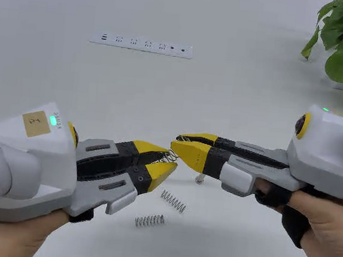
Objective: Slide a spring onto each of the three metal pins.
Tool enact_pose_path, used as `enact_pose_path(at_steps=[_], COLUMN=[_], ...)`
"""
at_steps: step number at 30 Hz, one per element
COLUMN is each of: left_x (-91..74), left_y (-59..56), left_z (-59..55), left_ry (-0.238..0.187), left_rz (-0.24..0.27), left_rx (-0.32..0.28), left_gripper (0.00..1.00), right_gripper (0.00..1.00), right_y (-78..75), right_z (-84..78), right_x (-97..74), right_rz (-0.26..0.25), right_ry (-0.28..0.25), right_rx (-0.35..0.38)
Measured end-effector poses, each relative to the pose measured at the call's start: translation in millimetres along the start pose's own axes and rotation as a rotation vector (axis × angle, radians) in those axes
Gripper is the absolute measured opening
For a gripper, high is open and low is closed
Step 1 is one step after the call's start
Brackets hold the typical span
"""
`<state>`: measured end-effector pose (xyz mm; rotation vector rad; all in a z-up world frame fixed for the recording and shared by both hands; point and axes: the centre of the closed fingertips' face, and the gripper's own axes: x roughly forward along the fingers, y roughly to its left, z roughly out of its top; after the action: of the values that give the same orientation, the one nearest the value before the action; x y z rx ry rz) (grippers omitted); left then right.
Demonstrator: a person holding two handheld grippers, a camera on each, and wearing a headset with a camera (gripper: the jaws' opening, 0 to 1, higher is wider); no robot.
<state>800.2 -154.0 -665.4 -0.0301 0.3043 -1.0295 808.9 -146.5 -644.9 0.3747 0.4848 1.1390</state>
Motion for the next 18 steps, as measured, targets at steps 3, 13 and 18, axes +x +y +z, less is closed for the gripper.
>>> enact_pose_path(at_steps=[3,13,18], left_x=[0.9,3.4,4.8], left_y=[-0.2,0.7,-2.5], left_z=[-1.2,-10.0,-15.5], left_ry=[0.006,0.048,0.08], left_rz=[-0.003,-0.005,-0.018], left_rx=[0.004,0.004,0.038], left_gripper=[0.11,0.17,0.14], right_gripper=[0.12,0.11,0.11], right_y=[1.6,2.9,3.7], right_z=[-0.9,-1.3,-2.4], right_x=[0.3,-1.2,-1.8], right_rz=[0.002,0.006,0.003], right_ry=[0.011,0.03,0.048], right_rx=[-0.016,-0.049,-0.082])
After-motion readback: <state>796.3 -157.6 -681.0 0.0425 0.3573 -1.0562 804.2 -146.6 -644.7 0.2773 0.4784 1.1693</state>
